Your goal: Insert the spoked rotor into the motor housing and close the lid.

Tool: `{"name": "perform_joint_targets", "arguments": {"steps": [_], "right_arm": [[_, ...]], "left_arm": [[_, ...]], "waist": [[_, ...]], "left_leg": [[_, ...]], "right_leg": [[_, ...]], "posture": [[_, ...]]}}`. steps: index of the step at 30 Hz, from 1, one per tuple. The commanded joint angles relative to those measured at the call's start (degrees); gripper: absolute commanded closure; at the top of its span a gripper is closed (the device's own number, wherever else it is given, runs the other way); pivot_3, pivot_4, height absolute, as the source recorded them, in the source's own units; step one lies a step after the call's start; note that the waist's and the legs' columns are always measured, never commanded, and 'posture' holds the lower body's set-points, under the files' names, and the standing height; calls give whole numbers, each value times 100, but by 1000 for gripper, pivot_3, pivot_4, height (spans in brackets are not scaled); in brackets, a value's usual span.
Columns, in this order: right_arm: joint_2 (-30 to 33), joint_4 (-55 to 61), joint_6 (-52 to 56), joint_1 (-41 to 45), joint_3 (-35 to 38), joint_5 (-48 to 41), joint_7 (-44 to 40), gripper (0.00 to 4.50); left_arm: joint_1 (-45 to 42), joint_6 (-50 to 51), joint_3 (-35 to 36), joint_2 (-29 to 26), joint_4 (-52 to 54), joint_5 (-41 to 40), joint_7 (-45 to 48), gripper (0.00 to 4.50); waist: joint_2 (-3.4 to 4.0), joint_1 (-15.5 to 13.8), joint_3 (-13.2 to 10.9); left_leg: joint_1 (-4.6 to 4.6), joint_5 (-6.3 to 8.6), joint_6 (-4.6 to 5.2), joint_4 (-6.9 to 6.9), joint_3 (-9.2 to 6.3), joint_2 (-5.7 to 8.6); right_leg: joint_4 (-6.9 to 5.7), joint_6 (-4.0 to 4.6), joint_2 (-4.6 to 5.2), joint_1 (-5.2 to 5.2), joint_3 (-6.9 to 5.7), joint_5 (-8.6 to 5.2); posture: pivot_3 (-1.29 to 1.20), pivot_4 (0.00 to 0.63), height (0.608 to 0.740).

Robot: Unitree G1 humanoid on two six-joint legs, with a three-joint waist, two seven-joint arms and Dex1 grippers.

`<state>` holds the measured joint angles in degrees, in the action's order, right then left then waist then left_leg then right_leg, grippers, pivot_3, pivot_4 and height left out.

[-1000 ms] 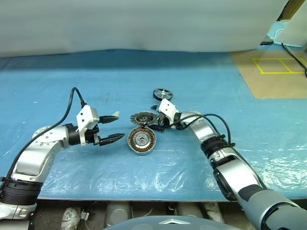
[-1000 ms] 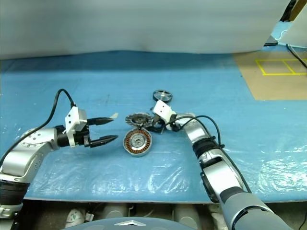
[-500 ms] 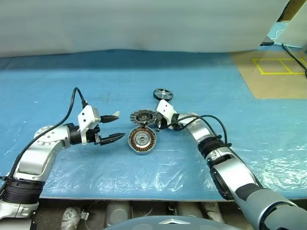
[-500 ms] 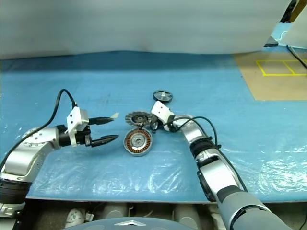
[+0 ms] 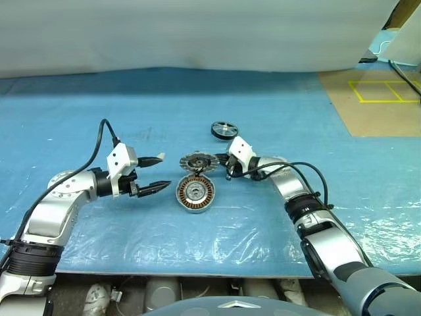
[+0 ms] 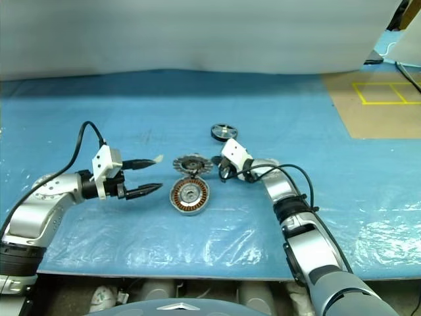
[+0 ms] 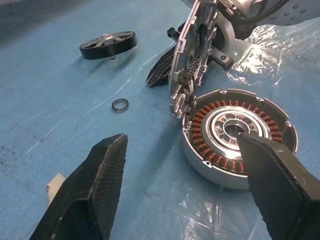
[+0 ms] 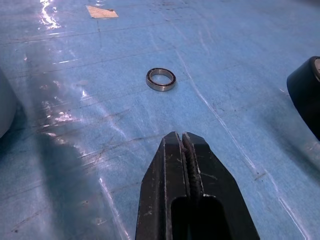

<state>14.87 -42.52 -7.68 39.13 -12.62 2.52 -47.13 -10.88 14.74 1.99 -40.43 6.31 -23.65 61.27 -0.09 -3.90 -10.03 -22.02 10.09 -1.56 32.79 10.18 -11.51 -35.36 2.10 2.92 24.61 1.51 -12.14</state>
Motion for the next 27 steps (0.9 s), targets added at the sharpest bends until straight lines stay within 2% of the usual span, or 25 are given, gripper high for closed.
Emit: {"name": "perform_joint_targets", "arguments": {"steps": [1,9,11,12,27], "right_arm": [[-126,-86,21,-30,-12,36,85,3543],[-599,-1178,-301,436,-159,338,396,830],[-741,-1479,-429,577,-178,411,508,203],[-791,-1592,-515,637,-186,465,614,27],[-1318,-2407,-997,960,-151,702,1064,27]], "left_arm": [[-92,-141,28,15,-1,16,50,787],[-16,-120,123,-19,109,11,-35,787],[35,-108,175,-53,157,7,-67,787],[63,-99,197,-66,184,-1,-79,787],[235,-46,268,-183,371,-24,-137,787]], "waist": [[0,1,0],[-1,164,1],[-3,189,2],[-4,204,2],[-4,275,3]], "left_leg": [[0,0,0,0,0,0],[1,0,-1,-6,1,-4],[2,0,-1,-6,2,-5],[3,0,0,-7,2,-7],[14,1,-1,-17,4,-27]], "right_leg": [[0,0,0,0,0,0],[2,4,-2,3,0,-3],[2,5,-2,2,1,-3],[2,6,-4,2,1,-3],[0,22,-27,2,1,-12]], "posture": [[0,150,740],[0,150,740],[0,150,740],[0,150,740],[0,150,740]]}}
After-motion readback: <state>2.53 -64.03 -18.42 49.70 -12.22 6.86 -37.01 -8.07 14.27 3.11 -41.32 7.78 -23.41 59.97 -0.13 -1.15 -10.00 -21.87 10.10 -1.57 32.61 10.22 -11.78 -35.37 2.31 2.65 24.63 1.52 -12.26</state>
